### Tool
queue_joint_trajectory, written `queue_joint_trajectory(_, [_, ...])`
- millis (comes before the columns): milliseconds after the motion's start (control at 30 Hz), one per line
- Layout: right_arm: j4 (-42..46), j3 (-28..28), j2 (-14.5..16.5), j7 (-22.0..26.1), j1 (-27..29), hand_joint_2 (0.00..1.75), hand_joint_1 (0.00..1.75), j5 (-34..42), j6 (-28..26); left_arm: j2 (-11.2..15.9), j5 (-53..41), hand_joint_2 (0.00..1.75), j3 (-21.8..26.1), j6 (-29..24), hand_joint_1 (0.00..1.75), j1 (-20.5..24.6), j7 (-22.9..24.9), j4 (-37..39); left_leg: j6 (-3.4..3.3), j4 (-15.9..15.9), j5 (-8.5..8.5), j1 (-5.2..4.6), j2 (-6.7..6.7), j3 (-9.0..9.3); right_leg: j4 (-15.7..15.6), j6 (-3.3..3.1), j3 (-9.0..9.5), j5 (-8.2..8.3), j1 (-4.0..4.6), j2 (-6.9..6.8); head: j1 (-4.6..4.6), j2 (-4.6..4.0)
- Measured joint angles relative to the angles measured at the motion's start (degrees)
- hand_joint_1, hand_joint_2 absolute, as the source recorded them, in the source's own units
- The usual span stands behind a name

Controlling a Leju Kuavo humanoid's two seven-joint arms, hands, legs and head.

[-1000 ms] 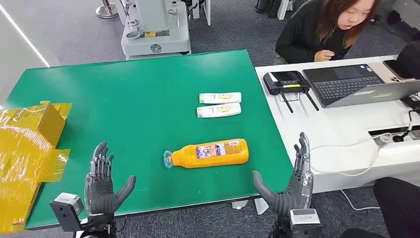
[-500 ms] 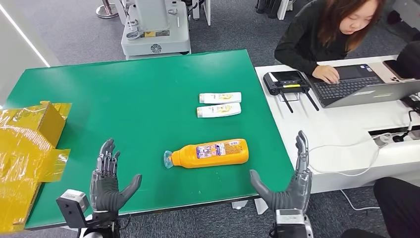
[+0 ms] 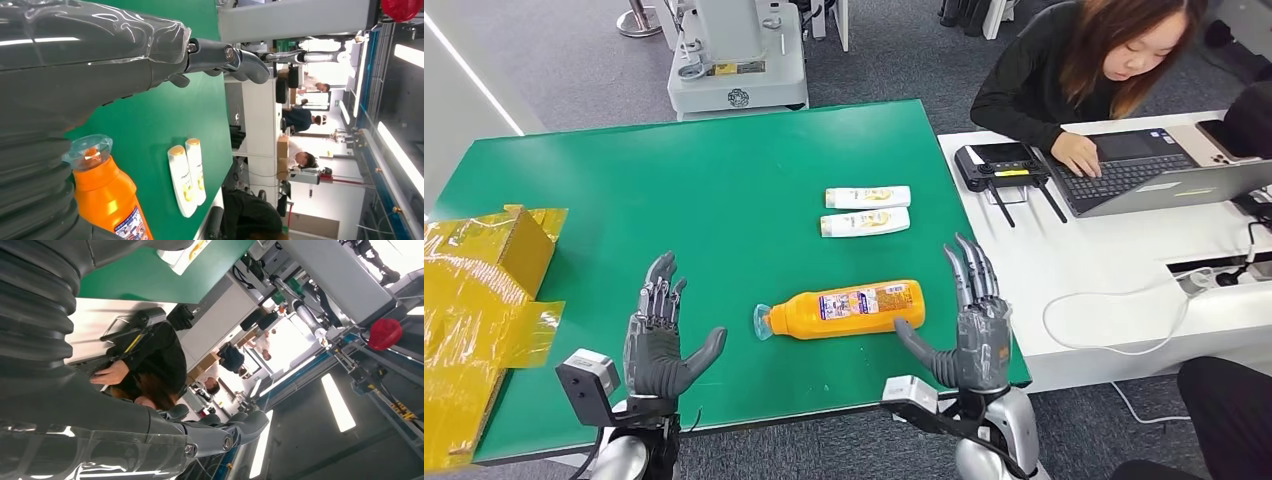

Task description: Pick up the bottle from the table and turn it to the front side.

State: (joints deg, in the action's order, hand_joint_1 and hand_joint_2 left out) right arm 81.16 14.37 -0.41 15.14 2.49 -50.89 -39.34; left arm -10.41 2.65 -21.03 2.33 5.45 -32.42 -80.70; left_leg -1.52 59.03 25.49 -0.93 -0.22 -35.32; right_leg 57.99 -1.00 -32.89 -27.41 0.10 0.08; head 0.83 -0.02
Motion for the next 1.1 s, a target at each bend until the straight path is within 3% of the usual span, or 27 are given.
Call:
queue_joint_trajectory(133, [-5.14,0.48,-0.25,-0.57,-5.03,1.75,0.00,1.99,3.39,-0.02,0.41,1.75,0.00,0.32,0.00,0.91,-0.38,1.53,0.01,0.00,-0.01,0.01,0.00,0.01,0.01,-0.01,0.00,0.01,0.01,0.00,0.01,0.00])
queue_joint_trajectory(333, [-15.42,2.02,-0.27,-3.01,-14.13,1.75,0.00,5.36,14.17,-0.02,0.55,1.75,-0.05,0.54,0.00,2.16,-0.46,3.10,0.04,0.01,-0.05,0.01,0.00,0.01,0.04,-0.05,0.00,0.06,0.02,0.00,0.01,0.00])
queue_joint_trajectory(467, [-21.34,3.32,0.06,-4.12,-18.58,1.75,0.00,5.96,17.22,0.03,0.55,1.75,-0.10,0.68,0.00,2.30,-0.26,3.53,0.04,0.02,-0.05,0.01,-0.02,0.00,0.05,-0.05,0.00,0.06,0.02,-0.02,0.01,0.00])
queue_joint_trajectory(800, [-28.22,6.18,1.14,-6.28,-21.23,1.75,0.00,10.14,28.14,0.40,1.58,1.75,-0.26,1.62,0.00,2.31,2.18,3.61,0.05,0.01,-0.03,0.03,-0.03,-0.01,0.05,-0.04,-0.01,0.03,0.04,-0.03,0.01,0.00])
queue_joint_trajectory(1100, [-28.77,11.96,-0.56,-14.80,-23.05,1.75,0.00,3.75,37.46,1.07,4.95,1.75,-0.48,5.48,0.00,2.39,4.49,4.32,0.05,0.02,-0.04,0.04,-0.03,0.00,0.04,-0.05,-0.01,0.05,0.05,-0.02,0.01,0.00])
